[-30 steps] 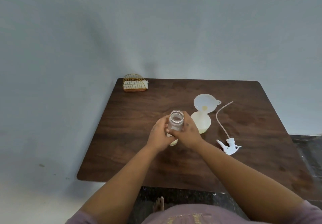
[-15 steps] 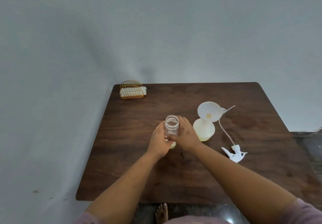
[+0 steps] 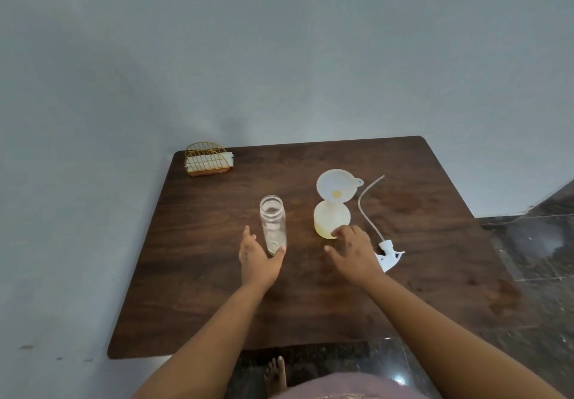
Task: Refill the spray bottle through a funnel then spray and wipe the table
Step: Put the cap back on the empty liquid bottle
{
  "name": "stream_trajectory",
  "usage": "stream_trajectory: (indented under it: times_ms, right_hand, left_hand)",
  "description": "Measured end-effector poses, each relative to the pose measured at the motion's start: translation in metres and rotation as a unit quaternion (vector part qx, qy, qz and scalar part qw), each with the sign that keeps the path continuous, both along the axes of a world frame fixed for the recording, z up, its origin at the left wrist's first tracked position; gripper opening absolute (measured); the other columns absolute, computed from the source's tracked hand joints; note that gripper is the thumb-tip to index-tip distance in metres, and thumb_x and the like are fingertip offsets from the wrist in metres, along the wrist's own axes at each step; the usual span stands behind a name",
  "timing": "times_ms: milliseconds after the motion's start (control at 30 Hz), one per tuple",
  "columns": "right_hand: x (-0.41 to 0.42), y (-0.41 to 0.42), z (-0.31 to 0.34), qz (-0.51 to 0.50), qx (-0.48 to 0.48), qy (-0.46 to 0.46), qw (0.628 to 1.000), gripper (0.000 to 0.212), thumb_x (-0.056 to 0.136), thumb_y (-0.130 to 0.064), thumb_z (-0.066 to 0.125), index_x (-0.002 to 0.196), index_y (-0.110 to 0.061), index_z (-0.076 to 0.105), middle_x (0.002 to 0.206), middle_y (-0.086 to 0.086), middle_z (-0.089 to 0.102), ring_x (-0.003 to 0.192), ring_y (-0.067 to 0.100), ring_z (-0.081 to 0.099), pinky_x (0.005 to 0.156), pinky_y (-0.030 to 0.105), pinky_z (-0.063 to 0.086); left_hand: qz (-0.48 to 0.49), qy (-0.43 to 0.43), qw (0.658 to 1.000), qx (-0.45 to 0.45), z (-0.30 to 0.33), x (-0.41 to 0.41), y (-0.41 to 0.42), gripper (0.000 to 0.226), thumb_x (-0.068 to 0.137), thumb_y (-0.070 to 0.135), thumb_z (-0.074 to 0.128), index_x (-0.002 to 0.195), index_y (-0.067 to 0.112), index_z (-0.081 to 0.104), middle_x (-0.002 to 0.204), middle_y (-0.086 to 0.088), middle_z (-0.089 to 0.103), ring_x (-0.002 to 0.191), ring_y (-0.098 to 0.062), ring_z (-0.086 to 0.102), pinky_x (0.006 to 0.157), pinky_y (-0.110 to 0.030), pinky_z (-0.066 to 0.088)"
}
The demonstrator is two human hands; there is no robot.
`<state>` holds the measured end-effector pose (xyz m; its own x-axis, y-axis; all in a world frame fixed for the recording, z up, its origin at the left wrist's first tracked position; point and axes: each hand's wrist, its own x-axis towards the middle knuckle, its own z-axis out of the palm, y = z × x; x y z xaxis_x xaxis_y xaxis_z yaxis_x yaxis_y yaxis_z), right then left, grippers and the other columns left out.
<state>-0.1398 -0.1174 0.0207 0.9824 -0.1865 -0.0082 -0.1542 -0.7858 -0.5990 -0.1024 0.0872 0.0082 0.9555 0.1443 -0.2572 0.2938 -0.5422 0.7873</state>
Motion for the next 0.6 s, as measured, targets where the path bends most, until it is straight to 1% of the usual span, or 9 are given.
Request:
stream_trajectory:
  times_ms: [67,100,167,200,267,333,367,433,600]
  right_hand:
    - [-0.012,-0.018,-0.005,0.034,-0.122,0.055,0.99,0.041,0.082,-0.038,0.068,0.115,-0.018,0.054,0.116,0.002,0.05,0.111,0.023,0.043,0.093,0.031,0.04]
    - [-0.017,-0.024,-0.006,0.062,-0.183,0.095,0.977,0.046,0.08,-0.04,0.069,0.117,-0.018,0.053,0.119,0.003,0.049,0.113,0.024,0.041,0.094,0.033,0.04]
    - [-0.026,-0.032,-0.009,0.111,-0.259,0.161,0.946,0.052,0.076,-0.039,0.072,0.118,-0.018,0.05,0.124,0.004,0.046,0.117,0.026,0.039,0.095,0.036,0.04]
    - [-0.029,-0.034,-0.01,0.125,-0.279,0.173,0.936,0.051,0.076,-0.035,0.073,0.117,-0.017,0.049,0.125,0.005,0.045,0.117,0.027,0.039,0.094,0.036,0.039]
    - [-0.035,-0.035,-0.013,0.138,-0.298,0.161,0.931,0.04,0.08,-0.023,0.068,0.115,-0.016,0.048,0.124,0.006,0.046,0.117,0.028,0.039,0.091,0.035,0.038]
    - [-0.038,-0.036,-0.017,0.14,-0.306,0.135,0.932,0.028,0.086,-0.012,0.054,0.113,-0.015,0.048,0.122,0.008,0.049,0.117,0.029,0.039,0.089,0.034,0.037]
    - [-0.038,-0.036,-0.018,0.14,-0.305,0.128,0.933,0.026,0.088,-0.008,0.049,0.113,-0.015,0.048,0.121,0.009,0.05,0.117,0.029,0.039,0.089,0.035,0.037]
    - [-0.038,-0.037,-0.019,0.144,-0.304,0.13,0.933,0.025,0.09,-0.005,0.044,0.114,-0.014,0.048,0.12,0.01,0.051,0.117,0.029,0.039,0.09,0.035,0.038]
    - [-0.033,-0.042,-0.026,0.165,-0.32,0.144,0.922,0.023,0.093,-0.005,0.043,0.115,-0.012,0.048,0.121,0.012,0.054,0.118,0.029,0.041,0.092,0.034,0.039]
  left_hand:
    - [0.001,0.006,1.0,0.006,-0.001,-0.011,-0.009,0.099,0.084,0.029,0.073,0.154,0.014,0.005,0.157,-0.008,0.027,0.146,-0.026,0.019,0.116,-0.039,0.021]
    - [-0.002,0.01,1.0,0.008,-0.001,-0.016,-0.013,0.099,0.085,0.03,0.072,0.154,0.014,0.003,0.159,-0.008,0.022,0.147,-0.027,0.015,0.117,-0.04,0.021]
    - [-0.007,0.017,1.0,0.009,-0.002,-0.024,-0.019,0.099,0.086,0.03,0.071,0.154,0.014,0.002,0.16,-0.008,0.018,0.148,-0.027,0.011,0.117,-0.041,0.02]
    - [-0.007,0.02,1.0,0.009,-0.002,-0.026,-0.022,0.099,0.086,0.03,0.071,0.154,0.014,0.002,0.16,-0.007,0.018,0.148,-0.027,0.011,0.117,-0.041,0.019]
    - [-0.007,0.019,1.0,0.008,-0.001,-0.03,-0.026,0.1,0.085,0.03,0.072,0.154,0.013,0.002,0.16,-0.007,0.018,0.148,-0.027,0.011,0.117,-0.041,0.019]
    - [-0.006,0.011,1.0,0.01,0.002,-0.033,-0.028,0.1,0.084,0.029,0.073,0.154,0.011,0.004,0.16,-0.008,0.02,0.148,-0.028,0.013,0.117,-0.041,0.02]
    - [-0.006,0.007,1.0,0.013,0.004,-0.034,-0.028,0.1,0.084,0.029,0.073,0.154,0.011,0.005,0.159,-0.009,0.021,0.148,-0.029,0.014,0.117,-0.041,0.02]
    - [-0.003,0.004,1.0,0.016,0.008,-0.036,-0.028,0.099,0.084,0.029,0.073,0.154,0.011,0.006,0.159,-0.009,0.022,0.147,-0.029,0.015,0.117,-0.041,0.02]
    - [0.004,0.007,1.0,0.016,0.012,-0.042,-0.025,0.097,0.085,0.029,0.072,0.154,0.014,0.006,0.159,-0.007,0.022,0.147,-0.029,0.015,0.117,-0.04,0.019]
